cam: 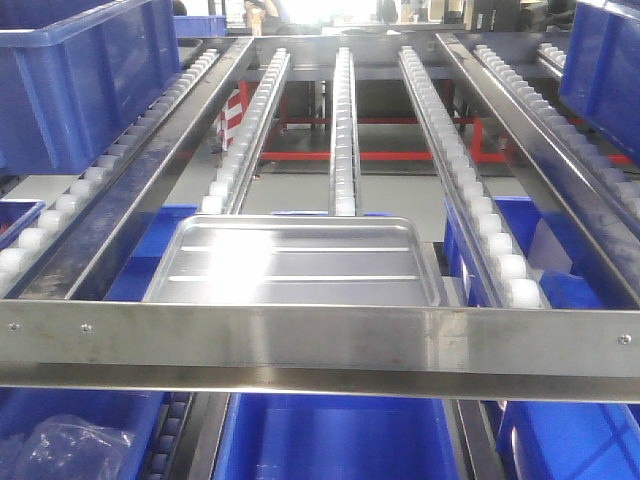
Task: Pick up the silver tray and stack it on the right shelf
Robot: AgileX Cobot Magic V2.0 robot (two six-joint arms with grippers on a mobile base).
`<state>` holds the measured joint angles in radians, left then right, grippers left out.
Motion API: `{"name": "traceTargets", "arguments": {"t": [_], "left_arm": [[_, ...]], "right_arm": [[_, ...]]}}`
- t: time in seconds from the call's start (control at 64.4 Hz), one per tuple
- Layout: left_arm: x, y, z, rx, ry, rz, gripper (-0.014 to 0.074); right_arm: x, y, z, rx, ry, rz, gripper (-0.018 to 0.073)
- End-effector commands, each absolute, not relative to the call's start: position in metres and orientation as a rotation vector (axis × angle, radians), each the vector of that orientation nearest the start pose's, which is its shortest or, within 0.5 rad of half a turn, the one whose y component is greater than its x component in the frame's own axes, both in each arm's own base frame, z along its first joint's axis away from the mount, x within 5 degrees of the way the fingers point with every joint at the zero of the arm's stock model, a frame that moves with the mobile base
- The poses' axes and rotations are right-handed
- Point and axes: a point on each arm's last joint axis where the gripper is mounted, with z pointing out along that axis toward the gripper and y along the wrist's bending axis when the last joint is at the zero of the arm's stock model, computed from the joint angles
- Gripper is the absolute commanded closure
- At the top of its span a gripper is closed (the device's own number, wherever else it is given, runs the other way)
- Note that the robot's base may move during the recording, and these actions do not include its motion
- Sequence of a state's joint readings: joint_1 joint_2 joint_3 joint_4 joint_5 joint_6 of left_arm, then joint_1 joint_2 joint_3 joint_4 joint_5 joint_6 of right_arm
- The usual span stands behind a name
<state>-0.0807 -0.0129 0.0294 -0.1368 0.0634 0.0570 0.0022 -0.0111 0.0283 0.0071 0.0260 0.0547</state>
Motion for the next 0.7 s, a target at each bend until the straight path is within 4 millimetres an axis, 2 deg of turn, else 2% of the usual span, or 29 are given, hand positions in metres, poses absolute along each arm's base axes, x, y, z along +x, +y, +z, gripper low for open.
{"name": "traceTargets", "arguments": {"t": [0.0, 0.683], "left_arm": [[0.0558, -0.0041, 0.2005, -0.007, 1.479, -0.13, 0.0697], [0.0554, -0.0035, 0.204, -0.019, 1.441, -0.134, 0.0697]], "right_arm": [[0.0531, -0.0002, 0.2173, 0.042, 1.398, 0.044, 0.0505], [0.0529, -0.0002, 0.2184, 0.041, 1.385, 0.044, 0.0505]]}}
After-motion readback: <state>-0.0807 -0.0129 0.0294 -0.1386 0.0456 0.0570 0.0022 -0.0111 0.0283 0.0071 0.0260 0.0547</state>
